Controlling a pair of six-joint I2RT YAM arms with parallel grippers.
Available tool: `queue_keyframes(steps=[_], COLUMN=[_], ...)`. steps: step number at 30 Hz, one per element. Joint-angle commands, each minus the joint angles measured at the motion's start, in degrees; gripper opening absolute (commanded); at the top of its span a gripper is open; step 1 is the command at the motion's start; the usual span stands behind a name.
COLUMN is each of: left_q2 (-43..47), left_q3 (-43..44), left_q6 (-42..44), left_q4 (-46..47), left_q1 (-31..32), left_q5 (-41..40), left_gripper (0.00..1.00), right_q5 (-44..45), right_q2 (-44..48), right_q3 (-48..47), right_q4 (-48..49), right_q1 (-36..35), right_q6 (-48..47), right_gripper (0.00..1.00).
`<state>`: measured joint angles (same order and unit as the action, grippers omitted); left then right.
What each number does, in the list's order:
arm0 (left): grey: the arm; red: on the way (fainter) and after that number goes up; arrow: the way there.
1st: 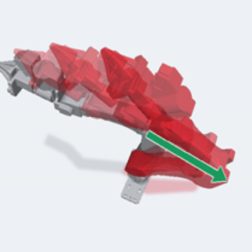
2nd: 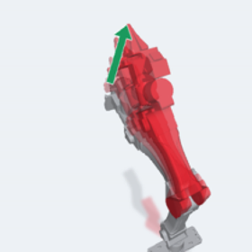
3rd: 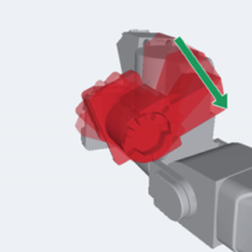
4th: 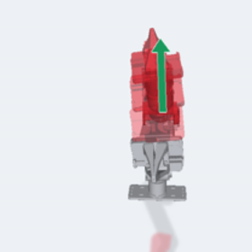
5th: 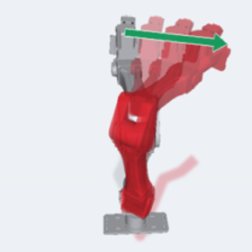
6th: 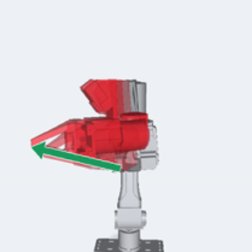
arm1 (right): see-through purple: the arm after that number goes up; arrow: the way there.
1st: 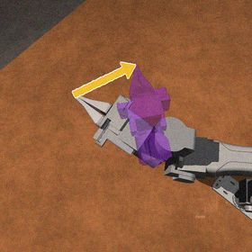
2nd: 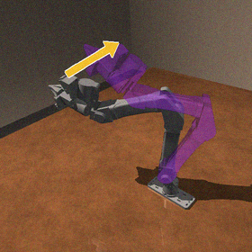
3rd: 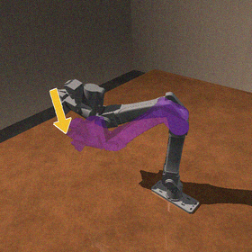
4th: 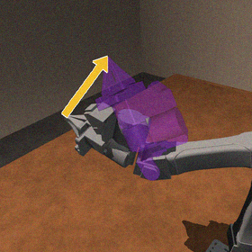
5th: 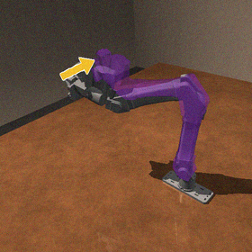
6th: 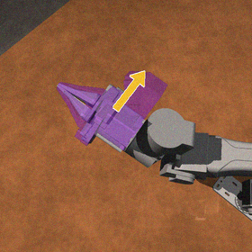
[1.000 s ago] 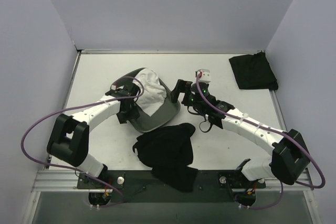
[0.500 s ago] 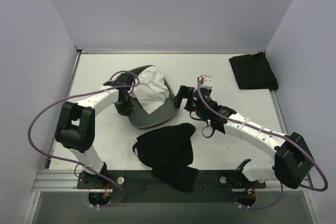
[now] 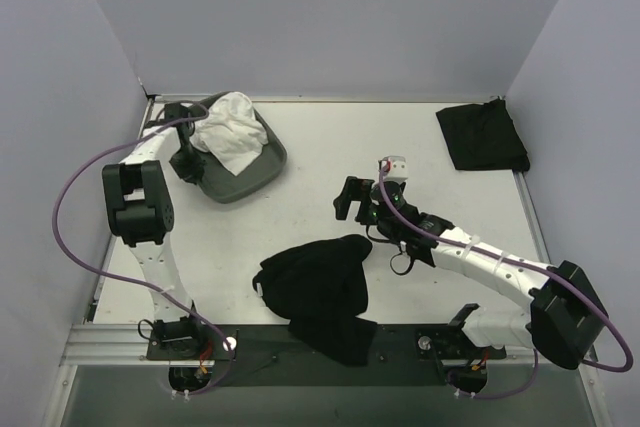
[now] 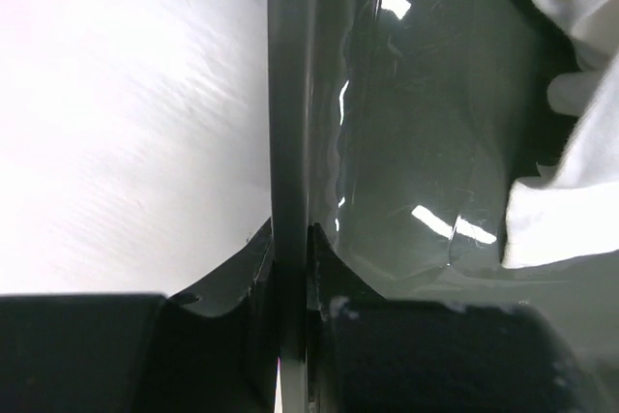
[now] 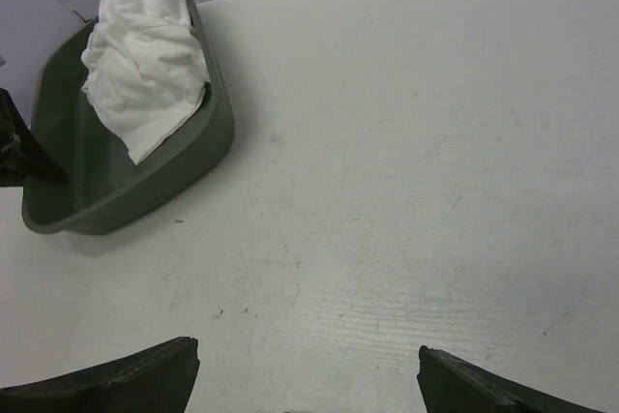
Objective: Fold and stack the t-shirts
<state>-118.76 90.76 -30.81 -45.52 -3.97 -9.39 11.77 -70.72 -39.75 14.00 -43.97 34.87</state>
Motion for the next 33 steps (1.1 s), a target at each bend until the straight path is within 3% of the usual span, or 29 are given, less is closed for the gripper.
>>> queue_keyframes(steps=[1,4,7,9,10,15,19,21,26,33], left_q2=[-8.9,-8.9,-3.8,-0.3,3.1,14.5,23.6,24.1,16.2,-1.5], left_q3=[4.7,7.3,8.1,7.9,8.1,7.4,5.7,5.7,7.9,24.1], left_q6=[1.2,1.1,-0.5,-1.3,-1.4,-1.2,-2.0,-2.7,-4.0,-4.8], left_q4=[-5.6,-6.8,-7.0,-6.9,-7.1,-8.6,-6.4,-3.9,5.6,2.1], left_q1=[-4.1,-4.6,-4.6,-4.4,-3.9,0.0,9.2,15.2,22.9,27.4], left_q5=[-3.4,-4.7,-5.3,-3.7,-3.1,-3.1,-2.0,-0.1,8.8,5.8], left_gripper=[0.0,0.0,0.38,0.82,0.9,0.93,0.95,0.95,0.96,0.96], right_q5=[1.7,2.0,2.2,2.5,2.3,2.0,2.7,3.4,5.3,8.7], right_q2=[3.0,3.4,2.5,1.8,1.2,-0.5,-0.8,-0.1,3.0,8.7], right_q3=[0.3,1.3,2.1,2.5,2.8,2.5,2.7,2.8,3.7,6.5], right_q4=[0.3,0.8,1.4,2.1,3.0,4.1,4.4,3.8,1.6,-2.0], right_q1=[-1.0,-1.6,-2.3,-2.6,-2.7,-3.7,-4.4,-4.6,-4.6,-5.2], right_q6=[0.6,0.4,0.3,0.6,0.8,1.3,1.3,1.2,0.9,0.7], right_gripper=[1.0,1.0,1.0,1.0,1.0,1.0,1.0,1.0,1.0,1.0])
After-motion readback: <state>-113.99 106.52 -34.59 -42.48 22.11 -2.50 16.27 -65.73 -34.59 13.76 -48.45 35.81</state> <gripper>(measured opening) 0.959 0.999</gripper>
